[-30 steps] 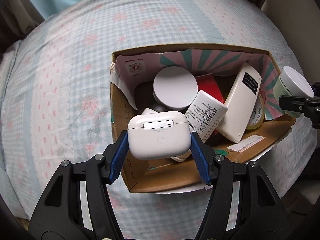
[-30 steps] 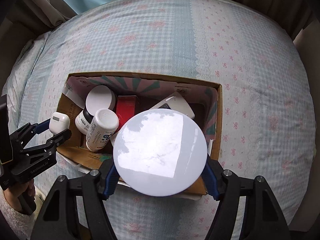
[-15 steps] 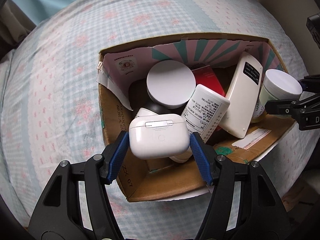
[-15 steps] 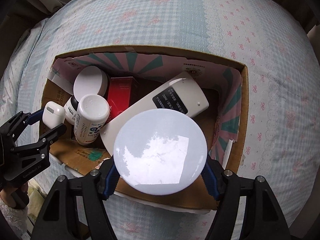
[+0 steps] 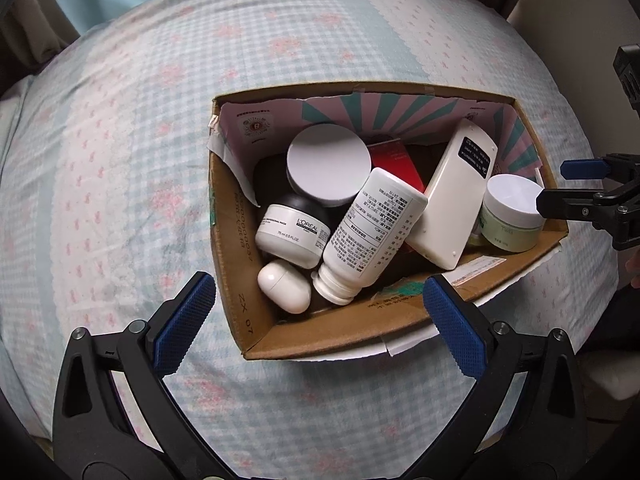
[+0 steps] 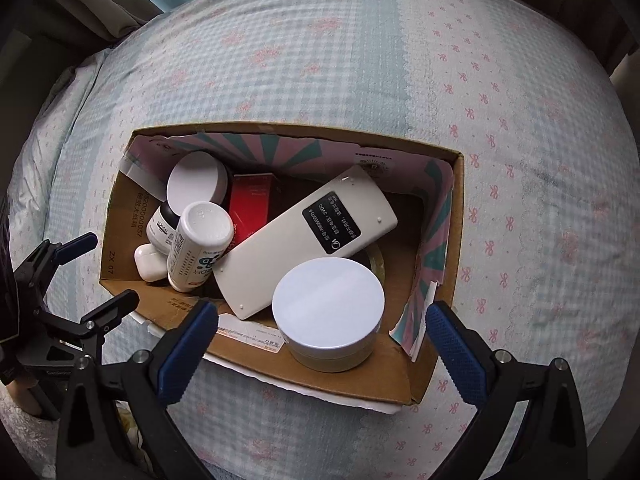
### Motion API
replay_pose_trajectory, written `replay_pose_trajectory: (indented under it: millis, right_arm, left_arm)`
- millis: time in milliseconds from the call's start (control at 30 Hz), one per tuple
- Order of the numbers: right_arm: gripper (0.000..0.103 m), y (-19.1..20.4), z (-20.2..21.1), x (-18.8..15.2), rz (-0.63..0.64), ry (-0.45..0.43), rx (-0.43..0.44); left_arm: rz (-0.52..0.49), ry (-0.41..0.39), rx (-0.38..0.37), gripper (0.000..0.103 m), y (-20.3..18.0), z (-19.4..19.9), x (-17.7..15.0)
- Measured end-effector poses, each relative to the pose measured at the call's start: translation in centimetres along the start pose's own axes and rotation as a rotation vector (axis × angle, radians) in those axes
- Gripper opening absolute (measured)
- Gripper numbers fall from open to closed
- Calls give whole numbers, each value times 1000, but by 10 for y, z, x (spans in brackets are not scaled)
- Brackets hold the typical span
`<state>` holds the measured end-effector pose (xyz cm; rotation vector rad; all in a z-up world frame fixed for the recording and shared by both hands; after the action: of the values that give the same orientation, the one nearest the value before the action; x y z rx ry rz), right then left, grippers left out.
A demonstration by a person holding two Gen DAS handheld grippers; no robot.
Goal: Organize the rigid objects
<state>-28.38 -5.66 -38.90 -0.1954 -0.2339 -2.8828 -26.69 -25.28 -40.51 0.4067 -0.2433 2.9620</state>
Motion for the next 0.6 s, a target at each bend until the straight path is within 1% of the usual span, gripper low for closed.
replay_pose_trajectory:
  millis: [200,400,600]
  right_arm:
    - [103,2,12,-2,-25,-21,11]
    - [103,2,33,-5,-39,-66,-6]
    - [103,2,72,-11,-54,-123,-25]
  left_arm:
    - [21,-19,1,103,7,17,-3]
    - [14,-47,0,103,-4,36,2]
    - [54,-116,-14,103,-19,86,8]
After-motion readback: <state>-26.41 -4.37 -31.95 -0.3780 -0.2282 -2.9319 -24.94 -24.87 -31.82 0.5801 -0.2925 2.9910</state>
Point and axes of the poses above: each gripper's, at about its wrist camera, not at the fingertips, and z roughly against the way its jaws point, y to its left, x to its top, the point moved 4 cm from there along -z, roughly the way its jaws point, and after that the axes turned 7 degrees about z, right-handed, at the moved point
